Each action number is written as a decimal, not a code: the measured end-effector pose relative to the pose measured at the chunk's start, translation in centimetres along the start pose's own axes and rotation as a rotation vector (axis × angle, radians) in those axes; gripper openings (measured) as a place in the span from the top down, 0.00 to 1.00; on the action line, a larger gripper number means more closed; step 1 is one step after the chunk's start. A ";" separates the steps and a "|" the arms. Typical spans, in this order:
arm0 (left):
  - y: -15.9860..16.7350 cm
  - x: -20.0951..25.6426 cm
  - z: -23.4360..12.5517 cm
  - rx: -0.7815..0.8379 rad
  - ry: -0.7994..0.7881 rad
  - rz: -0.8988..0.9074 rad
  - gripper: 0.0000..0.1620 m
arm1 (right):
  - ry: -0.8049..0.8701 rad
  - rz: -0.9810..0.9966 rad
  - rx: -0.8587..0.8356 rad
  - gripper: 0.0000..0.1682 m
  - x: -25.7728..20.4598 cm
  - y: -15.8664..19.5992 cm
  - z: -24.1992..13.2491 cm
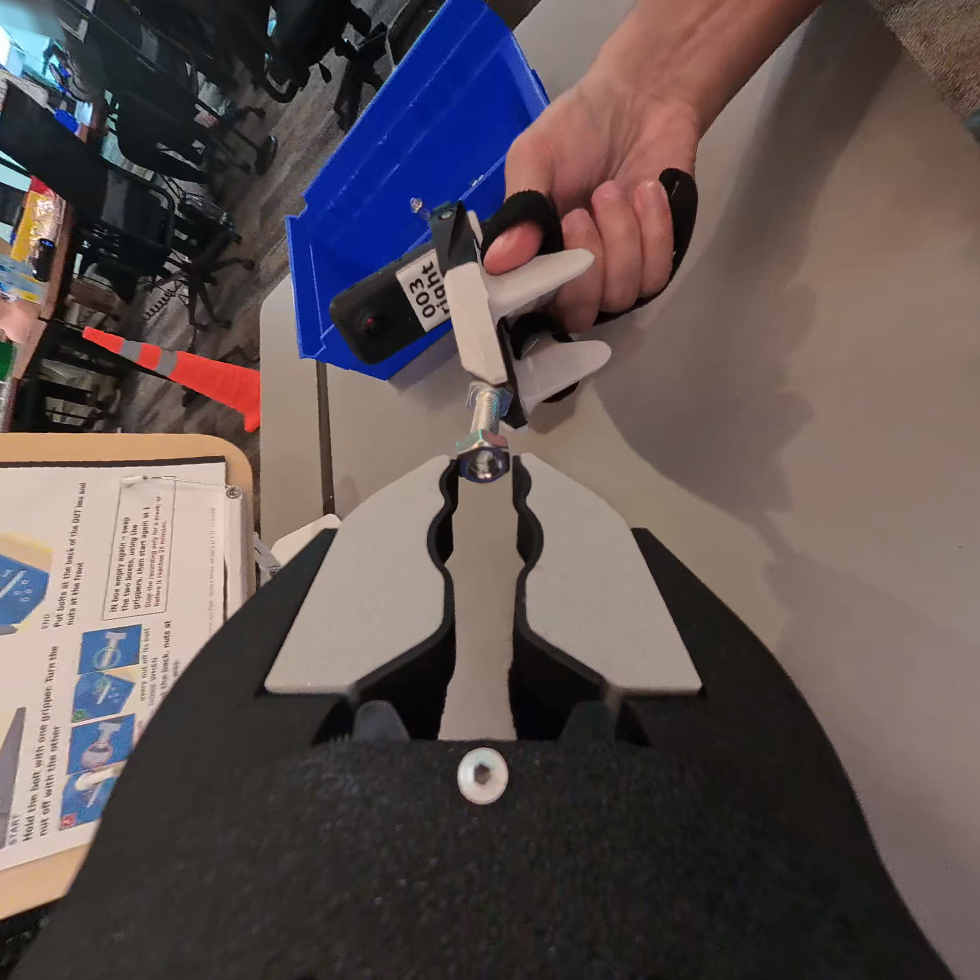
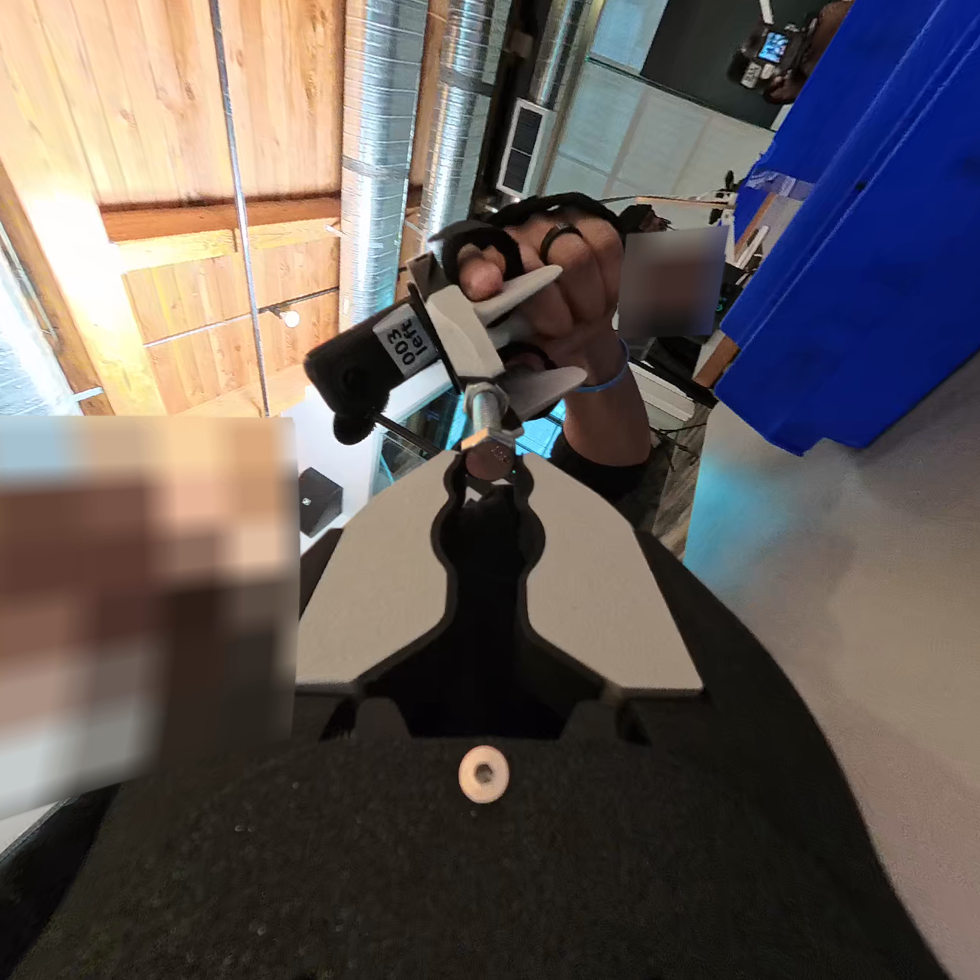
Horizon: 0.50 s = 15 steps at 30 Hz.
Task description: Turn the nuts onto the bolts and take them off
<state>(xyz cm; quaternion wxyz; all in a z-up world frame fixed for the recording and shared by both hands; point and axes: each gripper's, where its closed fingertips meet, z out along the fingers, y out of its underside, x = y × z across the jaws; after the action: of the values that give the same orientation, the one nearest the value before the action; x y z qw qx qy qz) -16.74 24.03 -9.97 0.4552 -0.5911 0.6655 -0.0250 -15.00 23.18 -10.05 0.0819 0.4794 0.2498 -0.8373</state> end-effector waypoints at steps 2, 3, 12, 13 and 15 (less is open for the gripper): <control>0.1 -0.3 0.2 0.002 -0.009 -0.015 0.88 | -0.019 0.000 0.008 0.90 -0.2 -0.2 0.0; 0.1 -0.4 0.3 0.005 -0.014 -0.021 0.88 | -0.022 -0.005 0.014 0.90 -0.3 -0.3 0.0; 0.6 -1.4 0.4 0.206 -0.039 -0.340 0.88 | 0.080 -0.095 0.067 0.90 1.2 -1.8 -2.0; 1.3 -1.7 0.7 0.207 -0.069 -0.371 0.91 | 0.119 -0.126 0.071 0.90 1.7 -2.0 -2.3; 2.8 -2.2 1.2 0.178 -0.135 -0.433 0.97 | 0.215 -0.200 0.064 0.89 2.7 -2.7 -3.3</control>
<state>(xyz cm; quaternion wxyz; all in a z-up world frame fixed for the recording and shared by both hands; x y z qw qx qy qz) -18.34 27.31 -11.00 0.5332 -0.6777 0.4865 -0.1408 -14.97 27.40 -12.79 -0.0445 0.5413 0.2768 -0.7927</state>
